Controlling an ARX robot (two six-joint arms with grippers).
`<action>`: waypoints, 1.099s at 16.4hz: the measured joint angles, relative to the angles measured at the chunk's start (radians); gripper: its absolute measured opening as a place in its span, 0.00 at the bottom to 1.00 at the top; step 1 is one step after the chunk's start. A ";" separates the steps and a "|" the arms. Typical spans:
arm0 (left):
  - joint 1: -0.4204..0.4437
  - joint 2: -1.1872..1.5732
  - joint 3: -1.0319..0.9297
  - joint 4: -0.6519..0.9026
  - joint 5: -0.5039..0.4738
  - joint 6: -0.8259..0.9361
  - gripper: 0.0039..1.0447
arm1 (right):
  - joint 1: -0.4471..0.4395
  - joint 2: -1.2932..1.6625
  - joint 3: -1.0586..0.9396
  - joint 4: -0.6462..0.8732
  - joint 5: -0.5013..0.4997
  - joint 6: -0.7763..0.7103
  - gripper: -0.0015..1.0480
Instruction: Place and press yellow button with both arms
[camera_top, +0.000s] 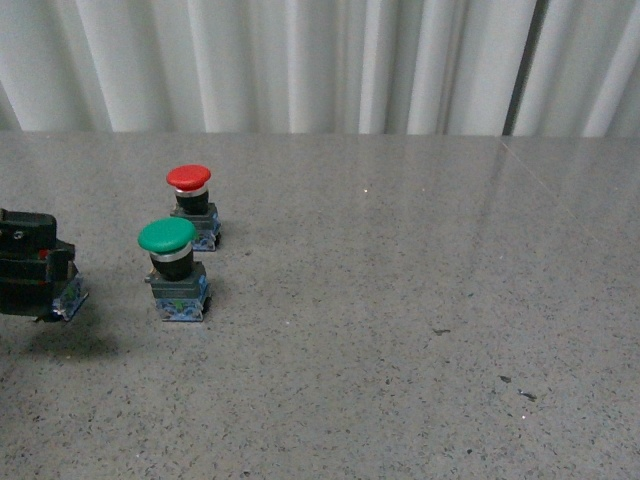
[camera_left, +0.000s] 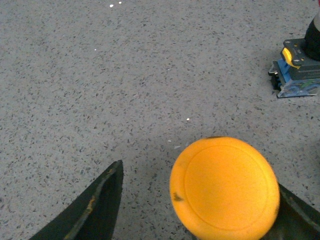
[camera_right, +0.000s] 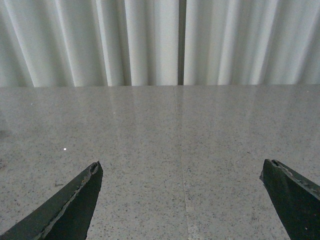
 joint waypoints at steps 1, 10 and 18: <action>0.005 -0.002 0.000 -0.004 0.001 0.002 0.56 | 0.000 0.000 0.000 0.000 0.000 0.000 0.94; -0.174 -0.234 0.231 -0.169 -0.110 0.008 0.29 | 0.000 0.000 0.000 0.000 0.000 0.000 0.94; -0.567 0.268 0.637 -0.223 -0.206 -0.177 0.29 | 0.000 0.000 0.000 0.000 0.000 0.000 0.94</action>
